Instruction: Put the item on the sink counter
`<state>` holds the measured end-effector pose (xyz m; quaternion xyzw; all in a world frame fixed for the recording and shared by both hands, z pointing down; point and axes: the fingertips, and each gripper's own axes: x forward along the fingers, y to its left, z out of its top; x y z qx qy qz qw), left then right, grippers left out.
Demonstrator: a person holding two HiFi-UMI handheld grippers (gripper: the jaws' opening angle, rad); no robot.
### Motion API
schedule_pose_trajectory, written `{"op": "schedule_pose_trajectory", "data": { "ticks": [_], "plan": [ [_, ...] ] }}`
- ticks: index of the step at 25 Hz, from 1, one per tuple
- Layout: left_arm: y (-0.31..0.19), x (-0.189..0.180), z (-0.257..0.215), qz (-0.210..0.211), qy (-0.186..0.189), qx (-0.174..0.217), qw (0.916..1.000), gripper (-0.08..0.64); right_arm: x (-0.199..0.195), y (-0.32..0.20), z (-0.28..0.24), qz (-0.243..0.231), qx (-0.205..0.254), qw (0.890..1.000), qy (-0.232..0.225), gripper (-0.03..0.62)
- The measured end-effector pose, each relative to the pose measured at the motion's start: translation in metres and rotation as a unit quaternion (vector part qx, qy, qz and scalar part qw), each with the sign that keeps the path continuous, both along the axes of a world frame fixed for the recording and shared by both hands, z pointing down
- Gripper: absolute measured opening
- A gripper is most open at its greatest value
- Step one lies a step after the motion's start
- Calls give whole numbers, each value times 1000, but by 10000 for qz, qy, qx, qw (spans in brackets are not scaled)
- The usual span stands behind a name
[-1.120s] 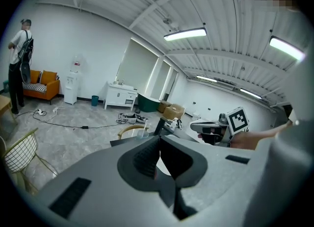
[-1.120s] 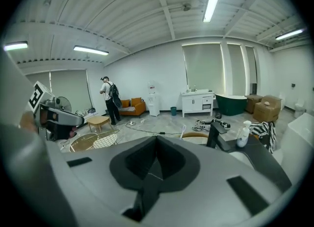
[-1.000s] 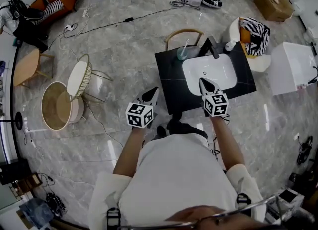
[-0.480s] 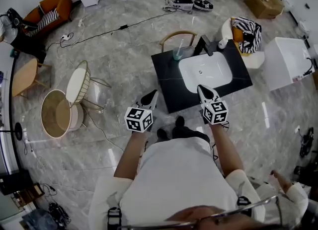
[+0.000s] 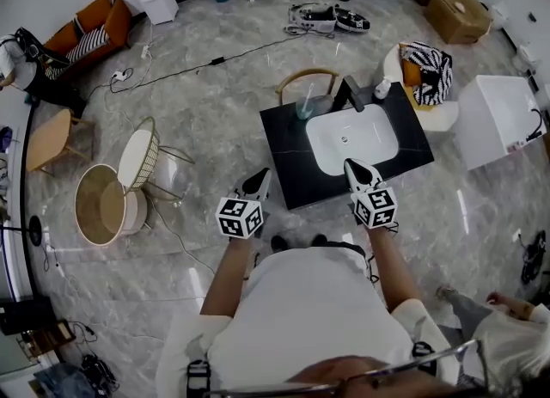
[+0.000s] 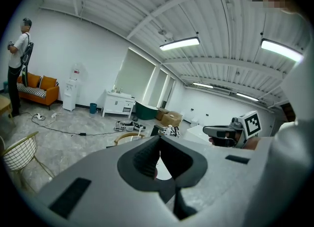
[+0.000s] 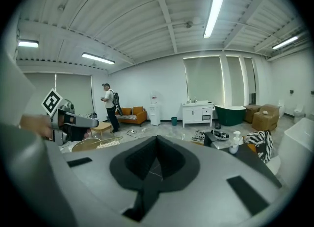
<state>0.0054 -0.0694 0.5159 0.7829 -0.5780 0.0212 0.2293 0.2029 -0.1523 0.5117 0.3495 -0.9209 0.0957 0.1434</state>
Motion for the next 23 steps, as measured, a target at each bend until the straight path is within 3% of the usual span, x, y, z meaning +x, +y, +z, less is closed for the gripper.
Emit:
{"op": "schedule_pose_trajectory", "data": {
  "ticks": [23],
  "plan": [
    [-2, 22, -10, -215, -72, 33, 9997, 5, 16, -11, -20, -217, 83, 9996, -188, 5]
  ]
}}
